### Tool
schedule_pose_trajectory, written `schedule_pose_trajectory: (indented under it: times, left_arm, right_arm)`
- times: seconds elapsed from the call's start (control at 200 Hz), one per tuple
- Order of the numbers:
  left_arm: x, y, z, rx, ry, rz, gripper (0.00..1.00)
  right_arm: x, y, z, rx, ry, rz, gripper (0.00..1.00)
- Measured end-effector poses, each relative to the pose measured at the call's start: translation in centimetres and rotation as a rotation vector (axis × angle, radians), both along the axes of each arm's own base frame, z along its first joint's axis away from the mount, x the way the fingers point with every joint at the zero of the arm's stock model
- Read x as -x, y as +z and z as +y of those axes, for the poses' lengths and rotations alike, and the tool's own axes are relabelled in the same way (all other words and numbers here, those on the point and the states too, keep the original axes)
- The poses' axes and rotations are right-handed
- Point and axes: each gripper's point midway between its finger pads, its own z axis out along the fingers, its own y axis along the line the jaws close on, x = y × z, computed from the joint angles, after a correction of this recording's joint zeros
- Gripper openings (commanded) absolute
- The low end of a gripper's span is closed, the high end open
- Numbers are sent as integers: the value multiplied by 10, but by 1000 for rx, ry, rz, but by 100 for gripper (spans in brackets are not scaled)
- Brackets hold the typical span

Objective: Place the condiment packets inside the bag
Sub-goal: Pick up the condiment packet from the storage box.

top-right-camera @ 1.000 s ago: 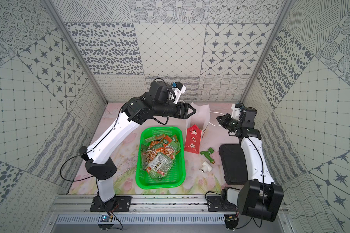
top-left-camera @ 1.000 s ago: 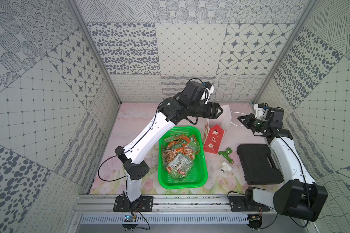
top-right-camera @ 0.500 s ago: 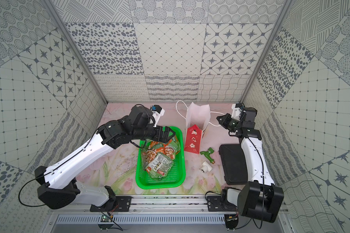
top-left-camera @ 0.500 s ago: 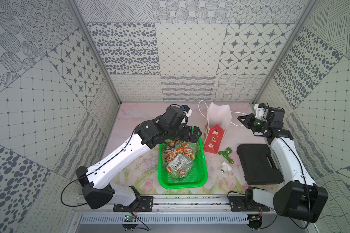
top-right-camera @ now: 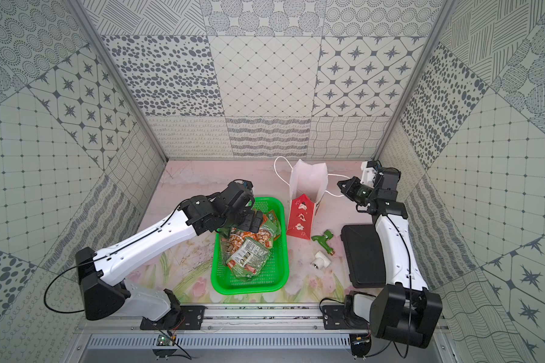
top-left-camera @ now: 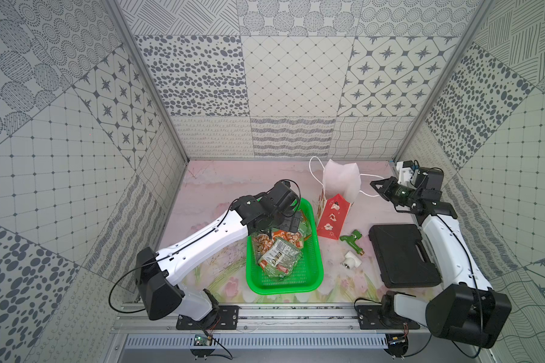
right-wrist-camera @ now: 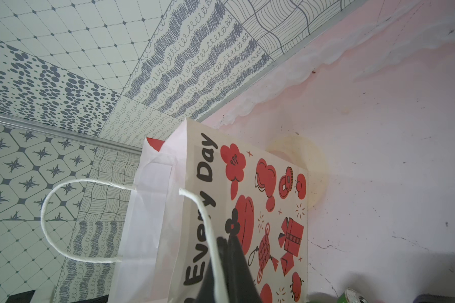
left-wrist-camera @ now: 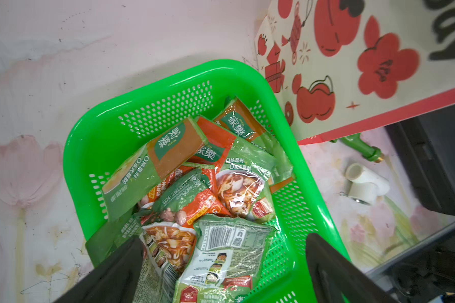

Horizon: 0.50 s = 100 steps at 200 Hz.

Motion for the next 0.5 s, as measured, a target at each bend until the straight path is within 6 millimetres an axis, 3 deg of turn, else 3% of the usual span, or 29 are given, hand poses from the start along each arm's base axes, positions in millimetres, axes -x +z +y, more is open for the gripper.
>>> schedule_pose_trajectory:
  times: [0.365, 0.5]
  left_arm:
    - [-36, -62, 13, -218, 4, 73, 99]
    - [-52, -75, 18, -252, 4, 93, 90]
  right_arm:
    - [1, 2, 0, 1, 0, -6, 0]
    - [2, 4, 1, 1, 2, -11, 0]
